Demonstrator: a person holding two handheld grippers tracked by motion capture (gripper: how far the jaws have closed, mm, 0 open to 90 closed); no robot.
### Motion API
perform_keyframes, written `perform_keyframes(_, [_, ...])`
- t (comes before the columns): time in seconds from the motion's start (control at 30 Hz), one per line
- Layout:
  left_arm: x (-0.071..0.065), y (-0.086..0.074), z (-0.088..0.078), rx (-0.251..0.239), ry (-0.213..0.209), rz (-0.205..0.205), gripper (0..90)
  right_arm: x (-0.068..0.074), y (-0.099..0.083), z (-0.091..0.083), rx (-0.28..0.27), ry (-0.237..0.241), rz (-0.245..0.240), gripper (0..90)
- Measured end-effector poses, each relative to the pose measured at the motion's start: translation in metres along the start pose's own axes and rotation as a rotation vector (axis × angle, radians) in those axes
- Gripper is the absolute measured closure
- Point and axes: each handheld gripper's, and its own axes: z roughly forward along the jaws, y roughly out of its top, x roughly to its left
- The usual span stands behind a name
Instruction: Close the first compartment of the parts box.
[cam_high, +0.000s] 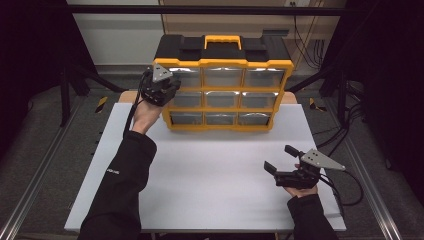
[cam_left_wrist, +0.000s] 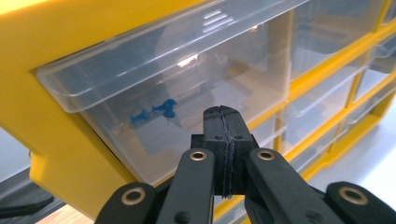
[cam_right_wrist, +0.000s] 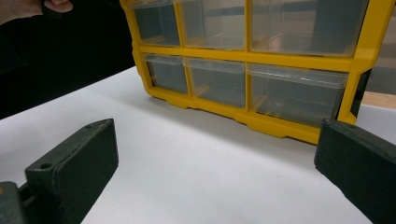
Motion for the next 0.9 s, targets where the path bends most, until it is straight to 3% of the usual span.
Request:
perform_keyframes(0.23, [0.0, -0.008, -0.017, -0.031, -0.002, -0.016, 89.2, 0.0, 0.0, 0.0, 0.002, -0.002, 0.003, 0.3])
perform_keyframes(0.47, [-0.003, -0.018, -0.039, -0.044, -0.023, -0.028, 65.4, 0.0, 0.0, 0.0, 0.002, -0.003, 0.002, 0.3])
perform_keyframes(0.7, [-0.01, -0.032, -0.054, -0.045, -0.046, -0.04, 34.9, 0.0, 0.0, 0.0, 0.001, -0.007, 0.007, 0.3])
perform_keyframes(0.9, [-0.017, -0.049, -0.063, -0.044, -0.074, -0.037, 20.0, 0.0, 0.0, 0.0, -0.002, -0.003, 0.003, 0.3])
